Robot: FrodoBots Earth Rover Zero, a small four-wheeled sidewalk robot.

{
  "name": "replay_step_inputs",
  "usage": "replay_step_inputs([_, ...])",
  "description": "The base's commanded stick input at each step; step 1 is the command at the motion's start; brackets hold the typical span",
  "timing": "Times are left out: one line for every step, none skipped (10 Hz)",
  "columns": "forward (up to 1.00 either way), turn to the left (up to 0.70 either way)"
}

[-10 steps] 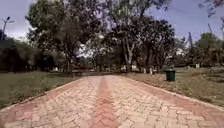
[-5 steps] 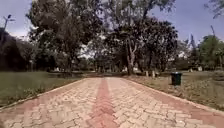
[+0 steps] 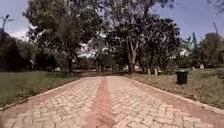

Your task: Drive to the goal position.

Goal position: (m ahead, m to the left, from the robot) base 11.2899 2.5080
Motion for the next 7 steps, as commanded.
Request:
replay_step_inputs([0.70,0.00])
replay_step_inputs([0.70,0.04])
replay_step_inputs([0.70,0.22])
replay_step_inputs([0.70,0.29])
replay_step_inputs([0.70,0.11])
replay_step_inputs([0.70,0.00])
replay_step_inputs([0.70,0.00])
